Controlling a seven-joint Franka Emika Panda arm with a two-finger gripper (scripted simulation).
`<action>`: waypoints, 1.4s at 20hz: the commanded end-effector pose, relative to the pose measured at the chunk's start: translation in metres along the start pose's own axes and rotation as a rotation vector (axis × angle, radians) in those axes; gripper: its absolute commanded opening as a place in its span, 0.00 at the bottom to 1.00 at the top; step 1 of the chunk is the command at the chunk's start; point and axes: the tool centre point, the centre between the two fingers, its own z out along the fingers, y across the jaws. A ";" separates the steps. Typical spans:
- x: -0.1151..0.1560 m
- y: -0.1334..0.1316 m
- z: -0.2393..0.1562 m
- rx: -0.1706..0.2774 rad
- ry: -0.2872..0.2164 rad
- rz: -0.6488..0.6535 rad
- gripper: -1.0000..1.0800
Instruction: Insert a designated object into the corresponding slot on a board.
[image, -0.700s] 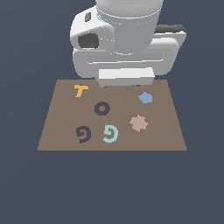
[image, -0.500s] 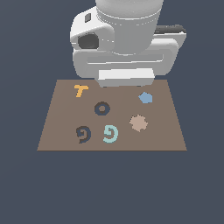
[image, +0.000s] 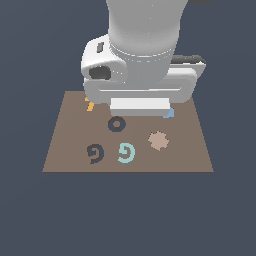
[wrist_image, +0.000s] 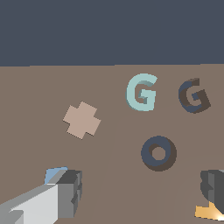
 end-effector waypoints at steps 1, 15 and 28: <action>0.008 0.002 0.012 -0.002 -0.001 0.015 0.96; 0.064 0.020 0.083 -0.013 -0.004 0.113 0.96; 0.076 0.025 0.098 -0.015 -0.005 0.135 0.96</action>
